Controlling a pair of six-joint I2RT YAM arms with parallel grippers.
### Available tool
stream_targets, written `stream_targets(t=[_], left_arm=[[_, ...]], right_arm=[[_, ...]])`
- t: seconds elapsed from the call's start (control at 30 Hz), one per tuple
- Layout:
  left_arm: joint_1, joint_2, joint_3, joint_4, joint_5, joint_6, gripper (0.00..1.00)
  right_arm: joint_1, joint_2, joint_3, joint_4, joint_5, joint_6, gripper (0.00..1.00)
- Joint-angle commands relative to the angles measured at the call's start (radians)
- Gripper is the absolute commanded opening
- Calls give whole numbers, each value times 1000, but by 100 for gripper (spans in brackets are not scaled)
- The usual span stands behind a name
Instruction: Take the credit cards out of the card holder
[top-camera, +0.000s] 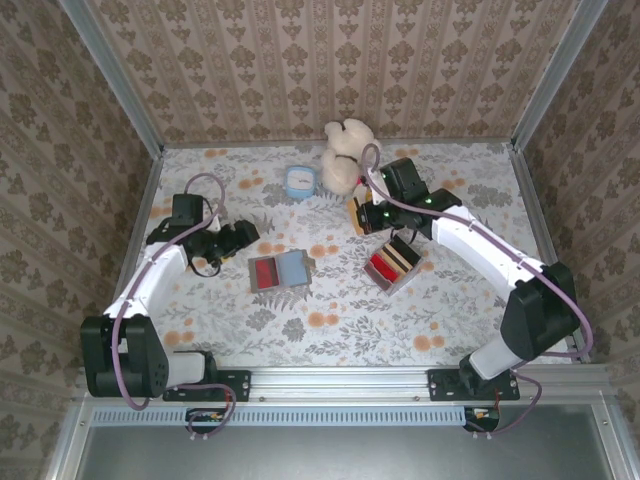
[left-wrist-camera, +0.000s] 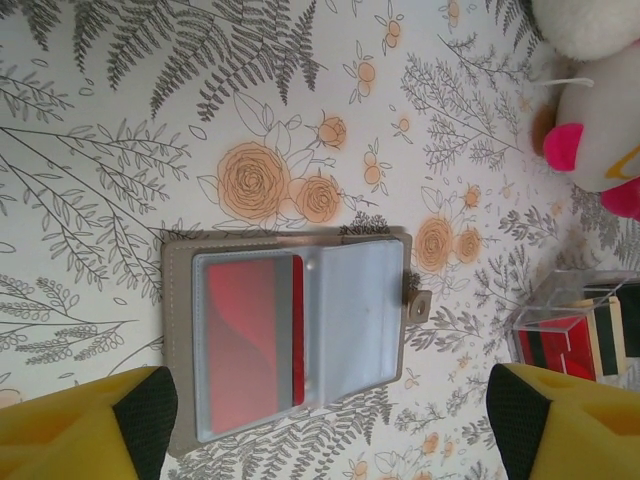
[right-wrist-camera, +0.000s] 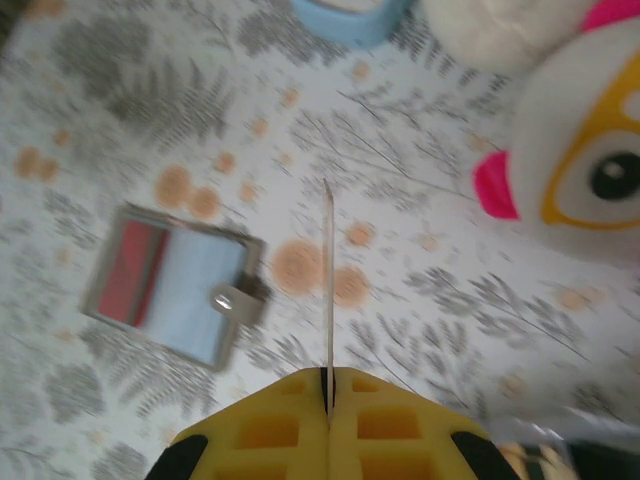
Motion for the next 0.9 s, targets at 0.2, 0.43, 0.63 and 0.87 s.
stream_targets(t=[0.2, 0.43, 0.63, 0.87], left_arm=[[16, -1, 55, -65, -59, 83, 92], [21, -45, 45, -74, -99, 97, 100], [23, -42, 43, -75, -95, 96, 100], [25, -38, 42, -74, -94, 98, 100]], right_arm=[[-52, -79, -86, -303, 342, -256, 0], [-55, -181, -193, -259, 231, -350, 0], [-55, -129, -194, -242, 158, -361, 0], [-56, -28, -158, -216, 132, -394, 0]])
